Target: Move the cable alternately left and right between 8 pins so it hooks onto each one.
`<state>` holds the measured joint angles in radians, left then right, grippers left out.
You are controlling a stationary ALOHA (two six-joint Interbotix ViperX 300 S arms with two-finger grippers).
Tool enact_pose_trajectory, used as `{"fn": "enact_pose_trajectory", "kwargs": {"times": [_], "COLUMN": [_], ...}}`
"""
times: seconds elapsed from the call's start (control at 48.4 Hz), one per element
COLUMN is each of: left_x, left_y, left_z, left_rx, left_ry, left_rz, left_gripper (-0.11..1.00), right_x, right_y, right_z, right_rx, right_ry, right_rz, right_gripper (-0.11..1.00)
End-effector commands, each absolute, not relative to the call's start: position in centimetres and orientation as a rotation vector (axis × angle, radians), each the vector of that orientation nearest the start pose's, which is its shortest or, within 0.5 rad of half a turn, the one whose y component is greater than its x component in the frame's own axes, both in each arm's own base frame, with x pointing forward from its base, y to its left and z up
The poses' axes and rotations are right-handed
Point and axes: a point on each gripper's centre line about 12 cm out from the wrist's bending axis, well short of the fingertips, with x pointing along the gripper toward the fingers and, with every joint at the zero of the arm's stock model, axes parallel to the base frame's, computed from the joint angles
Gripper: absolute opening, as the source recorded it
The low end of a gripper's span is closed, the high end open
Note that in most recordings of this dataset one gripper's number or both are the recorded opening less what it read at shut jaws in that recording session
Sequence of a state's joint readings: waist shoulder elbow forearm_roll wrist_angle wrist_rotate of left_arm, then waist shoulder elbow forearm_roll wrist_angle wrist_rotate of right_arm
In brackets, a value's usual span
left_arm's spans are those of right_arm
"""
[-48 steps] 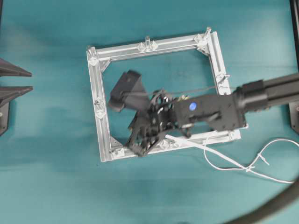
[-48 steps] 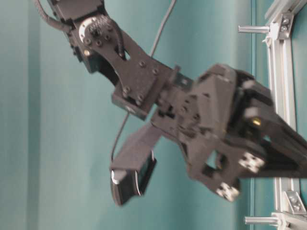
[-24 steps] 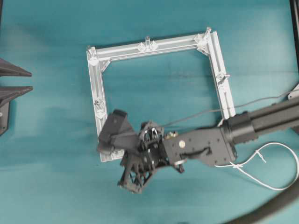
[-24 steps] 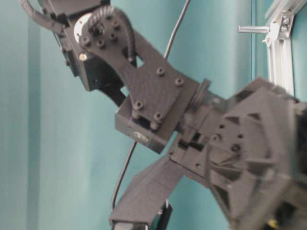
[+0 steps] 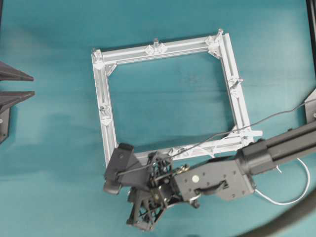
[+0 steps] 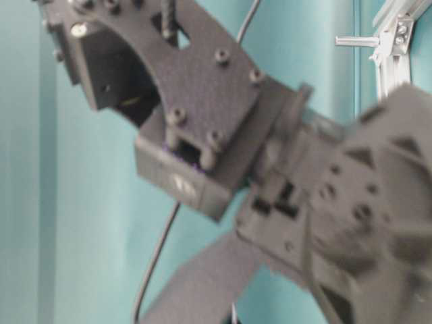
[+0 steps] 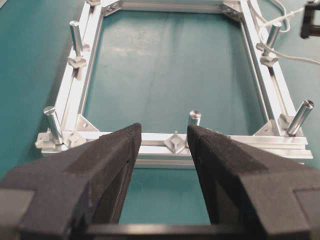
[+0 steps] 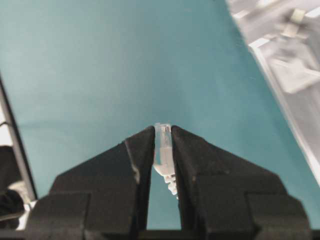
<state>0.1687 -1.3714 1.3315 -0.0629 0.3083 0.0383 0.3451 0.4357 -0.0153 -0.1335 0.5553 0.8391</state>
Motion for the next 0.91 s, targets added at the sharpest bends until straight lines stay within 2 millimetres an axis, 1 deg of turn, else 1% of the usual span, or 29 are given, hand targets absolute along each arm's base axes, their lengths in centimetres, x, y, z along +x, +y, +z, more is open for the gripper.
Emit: {"fn": "enact_pose_trajectory", "kwargs": {"times": [0.0, 0.083, 0.228, 0.331, 0.372, 0.517, 0.683, 0.889], "left_x": [13.1, 13.1, 13.1, 13.1, 13.1, 13.1, 13.1, 13.1], "left_y": [2.0, 2.0, 2.0, 2.0, 2.0, 2.0, 2.0, 2.0], "left_z": [22.9, 22.9, 22.9, 22.9, 22.9, 22.9, 22.9, 23.0], "left_rx": [-0.041, -0.041, -0.041, -0.041, -0.041, -0.041, -0.041, -0.041], "left_ry": [0.258, 0.26, 0.26, 0.26, 0.258, 0.26, 0.258, 0.258], "left_rz": [0.148, 0.148, 0.15, 0.15, 0.148, 0.15, 0.15, 0.148], "left_gripper": [0.55, 0.55, 0.55, 0.55, 0.55, 0.55, 0.55, 0.55], "right_x": [50.6, 51.7, 54.1, 55.9, 56.5, 58.2, 59.1, 59.4], "right_y": [18.0, 18.4, 18.2, 17.3, 16.9, 14.7, 11.9, 10.2], "right_z": [17.6, 17.7, 17.5, 17.7, 17.5, 17.8, 17.9, 18.1], "right_rx": [0.481, 0.485, 0.491, 0.51, 0.526, 0.626, 0.72, 0.796], "right_ry": [0.936, 0.928, 0.936, 0.939, 0.939, 0.908, 0.851, 0.796], "right_rz": [-0.065, -0.064, -0.096, -0.136, -0.157, -0.24, -0.354, -0.451], "right_gripper": [0.13, 0.13, 0.13, 0.13, 0.13, 0.13, 0.13, 0.13]}}
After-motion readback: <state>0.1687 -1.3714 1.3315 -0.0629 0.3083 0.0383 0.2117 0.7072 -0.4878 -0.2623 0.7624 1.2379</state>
